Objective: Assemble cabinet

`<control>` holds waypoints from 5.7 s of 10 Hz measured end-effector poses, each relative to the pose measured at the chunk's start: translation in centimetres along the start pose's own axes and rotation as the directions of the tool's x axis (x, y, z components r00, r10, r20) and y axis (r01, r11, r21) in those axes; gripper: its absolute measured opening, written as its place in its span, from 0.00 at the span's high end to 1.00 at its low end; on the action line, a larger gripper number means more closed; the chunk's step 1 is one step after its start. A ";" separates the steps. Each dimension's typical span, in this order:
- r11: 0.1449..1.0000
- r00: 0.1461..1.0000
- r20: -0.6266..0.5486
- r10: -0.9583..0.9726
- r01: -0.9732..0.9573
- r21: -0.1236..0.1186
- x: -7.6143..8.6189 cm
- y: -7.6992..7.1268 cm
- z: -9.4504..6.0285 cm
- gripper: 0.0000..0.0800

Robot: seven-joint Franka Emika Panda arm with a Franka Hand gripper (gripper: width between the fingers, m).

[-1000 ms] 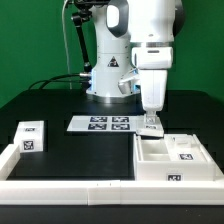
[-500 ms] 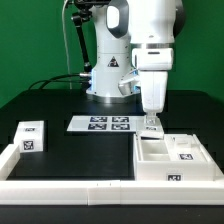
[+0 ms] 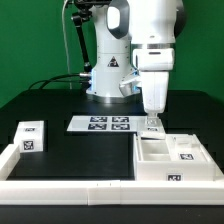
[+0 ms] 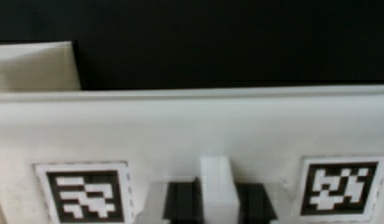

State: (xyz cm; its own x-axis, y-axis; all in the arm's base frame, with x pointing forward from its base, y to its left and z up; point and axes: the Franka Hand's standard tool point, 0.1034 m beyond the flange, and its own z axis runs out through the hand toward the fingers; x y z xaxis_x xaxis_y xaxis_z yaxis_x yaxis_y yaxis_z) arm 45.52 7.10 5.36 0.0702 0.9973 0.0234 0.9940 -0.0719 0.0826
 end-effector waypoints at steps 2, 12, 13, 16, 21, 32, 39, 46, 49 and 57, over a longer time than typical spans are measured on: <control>1.000 1.000 0.002 0.001 -0.001 0.005 -0.1 0.1 0.2 0.91; 1.000 1.000 0.014 -0.019 0.019 0.017 -0.5 1.3 0.3 0.91; 1.000 1.000 0.015 -0.020 0.019 0.017 -0.5 1.4 0.3 0.91; 0.996 0.996 0.010 -0.084 0.084 0.015 -0.7 1.5 0.4 0.91; 0.997 0.997 0.013 -0.073 0.073 0.012 -0.6 2.5 0.4 0.91; 0.996 0.996 0.024 -0.084 0.084 0.001 -0.3 9.2 0.5 0.91; 0.998 0.997 0.025 -0.069 0.069 -0.007 0.0 12.6 0.7 0.90; 0.996 0.995 0.037 -0.090 0.090 -0.009 -0.3 11.3 -0.5 0.23; 0.997 0.998 0.029 -0.058 0.060 -0.052 -0.4 9.0 -2.2 0.02; 0.989 0.992 -0.001 0.128 -0.127 -0.076 0.3 3.7 -3.3 0.00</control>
Offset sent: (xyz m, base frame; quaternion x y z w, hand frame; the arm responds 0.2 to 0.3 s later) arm 0.0059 0.0019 -0.0003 0.0039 0.0043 -0.0122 0.9999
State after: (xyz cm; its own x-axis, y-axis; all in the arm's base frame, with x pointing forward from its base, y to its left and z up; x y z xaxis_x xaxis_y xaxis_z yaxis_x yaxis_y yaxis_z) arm 48.97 7.03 8.98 0.1965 0.9799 0.0345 0.9676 -0.1995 0.1549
